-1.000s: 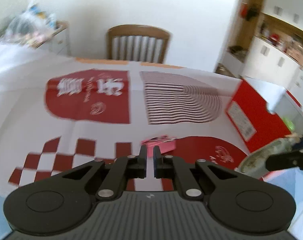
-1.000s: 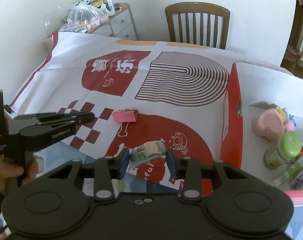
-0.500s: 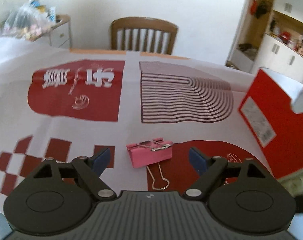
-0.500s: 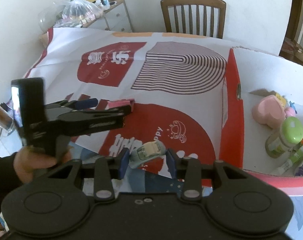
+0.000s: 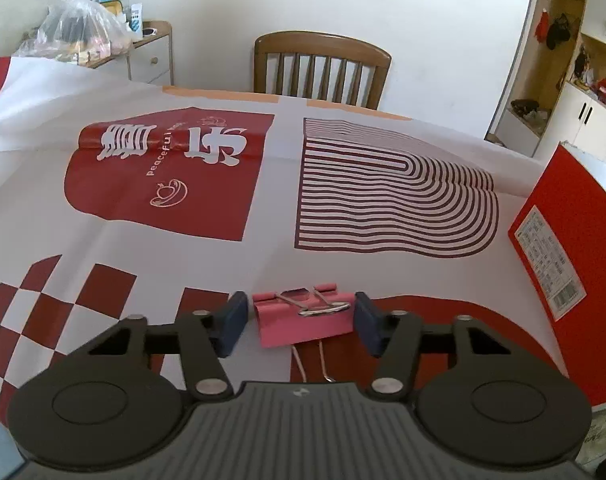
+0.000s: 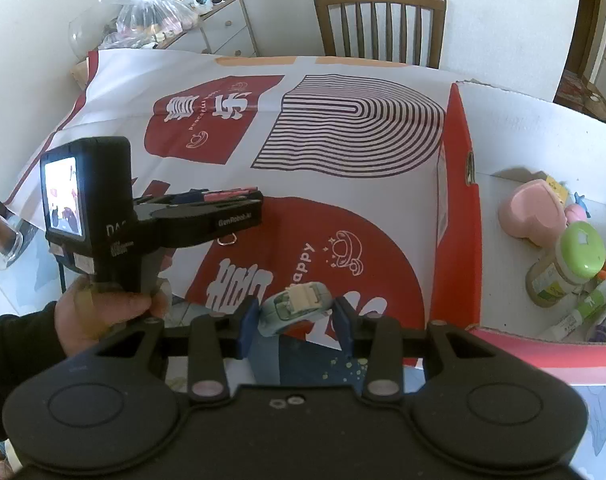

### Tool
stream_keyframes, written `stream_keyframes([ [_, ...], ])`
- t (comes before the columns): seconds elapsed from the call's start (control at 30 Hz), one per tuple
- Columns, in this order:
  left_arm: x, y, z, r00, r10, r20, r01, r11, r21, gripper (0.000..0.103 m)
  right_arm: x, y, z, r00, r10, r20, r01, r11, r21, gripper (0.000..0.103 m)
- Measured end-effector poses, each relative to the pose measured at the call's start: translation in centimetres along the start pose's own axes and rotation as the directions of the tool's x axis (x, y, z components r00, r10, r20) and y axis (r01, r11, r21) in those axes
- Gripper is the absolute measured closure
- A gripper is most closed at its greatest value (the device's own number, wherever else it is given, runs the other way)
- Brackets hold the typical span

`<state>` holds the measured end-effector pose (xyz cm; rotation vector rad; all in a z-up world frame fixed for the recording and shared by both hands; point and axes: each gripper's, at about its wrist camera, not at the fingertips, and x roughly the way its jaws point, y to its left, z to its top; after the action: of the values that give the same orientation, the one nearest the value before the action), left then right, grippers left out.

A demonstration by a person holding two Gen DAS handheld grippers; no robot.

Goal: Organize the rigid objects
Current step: 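Carry the pink clip and tape dispenser with both tools over the shoebox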

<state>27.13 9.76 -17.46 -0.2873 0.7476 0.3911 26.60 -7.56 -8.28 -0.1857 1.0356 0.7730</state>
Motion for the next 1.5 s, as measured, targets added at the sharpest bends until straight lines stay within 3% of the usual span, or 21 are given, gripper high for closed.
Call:
stream_keyframes([
  [0.3, -1.8, 0.0, 0.5, 1.000, 0.011, -0.015, -0.011, 1.000, 0.000, 0.052, -1.1, -0.4, 0.0, 0.999, 0.014, 0.029, -0.014, 1.000, -0.005, 0.064],
  [0.7, -8.9, -3.0, 2.7, 1.000, -0.006, 0.010, 0.006, 1.000, 0.006, 0.052, -5.7, -3.0, 0.3, 0.988, 0.083, 0.129, -0.078, 0.996, -0.042, 0.064],
  [1.1, -13.4, -11.9, 4.5, 0.995, -0.084, 0.044, 0.081, 0.993, 0.083, 0.052, -11.4, -9.7, 0.2, 0.966, 0.078, 0.245, -0.069, 0.997, -0.045, 0.064],
  [1.5, -10.4, -22.2, 4.7, 0.985, -0.162, -0.066, 0.172, 0.966, 0.193, 0.052, -13.8, -19.2, -1.1, 0.958, -0.030, 0.286, 0.018, 0.999, 0.044, 0.064],
])
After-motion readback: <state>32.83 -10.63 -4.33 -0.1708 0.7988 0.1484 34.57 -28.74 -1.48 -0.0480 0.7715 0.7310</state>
